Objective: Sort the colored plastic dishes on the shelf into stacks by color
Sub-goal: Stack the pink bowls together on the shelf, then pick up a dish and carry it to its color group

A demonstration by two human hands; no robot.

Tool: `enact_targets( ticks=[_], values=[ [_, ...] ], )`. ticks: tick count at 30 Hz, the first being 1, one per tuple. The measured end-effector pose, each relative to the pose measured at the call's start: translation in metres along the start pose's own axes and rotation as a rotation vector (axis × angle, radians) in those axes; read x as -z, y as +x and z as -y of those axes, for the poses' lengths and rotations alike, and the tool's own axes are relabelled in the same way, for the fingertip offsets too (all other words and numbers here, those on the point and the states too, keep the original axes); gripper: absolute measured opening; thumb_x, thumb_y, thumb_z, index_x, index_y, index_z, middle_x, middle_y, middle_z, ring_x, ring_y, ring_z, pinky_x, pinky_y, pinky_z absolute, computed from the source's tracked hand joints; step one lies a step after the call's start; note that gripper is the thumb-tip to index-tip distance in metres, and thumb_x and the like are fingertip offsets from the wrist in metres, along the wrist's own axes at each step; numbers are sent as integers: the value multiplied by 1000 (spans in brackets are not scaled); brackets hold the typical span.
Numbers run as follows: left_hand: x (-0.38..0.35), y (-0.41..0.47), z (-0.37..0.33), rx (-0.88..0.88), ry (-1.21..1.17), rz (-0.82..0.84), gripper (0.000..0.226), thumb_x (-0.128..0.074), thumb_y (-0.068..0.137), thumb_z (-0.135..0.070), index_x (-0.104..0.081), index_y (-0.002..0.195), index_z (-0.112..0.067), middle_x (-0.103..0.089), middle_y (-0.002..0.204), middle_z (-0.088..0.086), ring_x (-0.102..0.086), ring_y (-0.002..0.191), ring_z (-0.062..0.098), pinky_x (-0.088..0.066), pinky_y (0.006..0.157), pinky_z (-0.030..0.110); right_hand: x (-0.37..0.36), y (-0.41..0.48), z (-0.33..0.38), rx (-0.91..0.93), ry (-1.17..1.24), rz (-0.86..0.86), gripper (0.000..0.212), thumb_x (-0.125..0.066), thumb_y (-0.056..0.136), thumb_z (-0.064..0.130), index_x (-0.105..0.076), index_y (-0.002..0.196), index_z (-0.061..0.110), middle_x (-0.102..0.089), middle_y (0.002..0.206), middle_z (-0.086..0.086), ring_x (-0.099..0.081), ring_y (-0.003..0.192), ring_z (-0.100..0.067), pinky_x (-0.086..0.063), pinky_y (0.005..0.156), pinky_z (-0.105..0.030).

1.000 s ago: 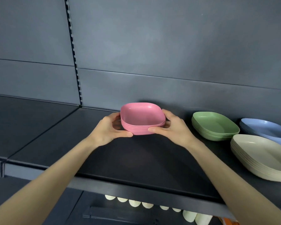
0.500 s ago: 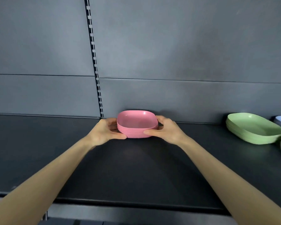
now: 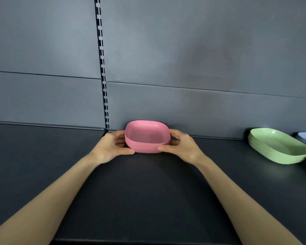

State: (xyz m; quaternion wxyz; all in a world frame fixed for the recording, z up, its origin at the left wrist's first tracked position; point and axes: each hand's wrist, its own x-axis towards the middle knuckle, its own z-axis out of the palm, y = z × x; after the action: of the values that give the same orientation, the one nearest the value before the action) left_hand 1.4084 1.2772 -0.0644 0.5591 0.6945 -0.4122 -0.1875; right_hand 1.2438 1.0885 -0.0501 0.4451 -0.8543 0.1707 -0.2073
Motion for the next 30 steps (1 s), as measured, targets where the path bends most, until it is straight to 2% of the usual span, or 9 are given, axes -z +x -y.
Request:
enact_targets(
  ticks=[2, 7, 12, 15, 19, 23, 26, 28, 30],
  values=[
    [0, -1, 1, -5, 2, -11, 60, -75, 67, 14, -56, 116, -17, -67, 103, -13, -65, 86, -8, -48, 72, 7, -1, 0, 0, 4, 22, 6, 72, -83, 70, 22, -51, 134, 22, -61, 125, 8, -61, 111, -10, -46, 102, -30],
    [7, -1, 6, 12, 50, -22, 60, -78, 68, 8, -57, 107, -31, -69, 90, -31, -64, 91, -9, -49, 77, 7, -8, -1, 2, 20, 25, 3, 71, -81, 72, 23, -49, 136, 23, -58, 120, 15, -59, 113, -10, -45, 101, -28],
    [7, -3, 5, 4, 65, -6, 60, -76, 71, 8, -55, 106, -37, -67, 90, -34, -63, 92, -11, -48, 81, 6, -11, -2, 4, 28, 3, -15, 70, -80, 74, 25, -48, 136, 24, -56, 115, 17, -58, 109, -8, -45, 97, -23],
    [8, -3, 4, 0, 88, 16, 61, -74, 72, 9, -54, 106, -38, -67, 90, -35, -63, 92, -12, -47, 81, 6, -11, -4, 4, 30, -16, -20, 70, -80, 74, 28, -48, 136, 25, -58, 116, 16, -60, 109, -9, -47, 98, -26],
    [10, -5, 1, 7, 120, 24, 62, -75, 72, 7, -52, 108, -38, -66, 91, -36, -63, 93, -12, -48, 82, 6, -11, -8, 7, 45, -82, -20, 68, -78, 75, 33, -47, 135, 26, -60, 108, 17, -60, 94, 0, -44, 77, -3],
    [8, -8, -1, -2, 157, -9, 58, -76, 73, 4, -54, 114, -29, -67, 96, -23, -63, 87, -14, -46, 77, 3, -12, -10, 9, 40, -120, -24, 67, -76, 77, 36, -46, 137, 26, -63, 115, 9, -63, 99, -8, -45, 83, -15],
    [10, -11, -4, 7, 198, -7, 56, -78, 73, 0, -54, 118, -24, -64, 102, -18, -63, 85, -13, -48, 81, 6, -9, -13, 10, 19, -157, -26, 64, -75, 79, 34, -48, 136, 23, -64, 117, 3, -64, 98, -10, -46, 84, -18],
    [14, -12, -6, 40, 229, -3, 53, -78, 73, -2, -57, 118, -19, -66, 103, -13, -65, 91, -5, -50, 92, 19, -6, -16, 13, 2, -178, -12, 64, -75, 79, 33, -48, 136, 22, -63, 120, 2, -65, 97, -10, -46, 85, -18],
    [18, -16, -12, 74, 307, 0, 58, -79, 73, -5, -56, 125, -11, -66, 112, 0, -63, 105, 12, -47, 101, 31, 0, -18, 18, 12, -238, 5, 63, -75, 79, 34, -49, 135, 23, -61, 124, 2, -63, 99, -11, -45, 84, -19]
  ],
)
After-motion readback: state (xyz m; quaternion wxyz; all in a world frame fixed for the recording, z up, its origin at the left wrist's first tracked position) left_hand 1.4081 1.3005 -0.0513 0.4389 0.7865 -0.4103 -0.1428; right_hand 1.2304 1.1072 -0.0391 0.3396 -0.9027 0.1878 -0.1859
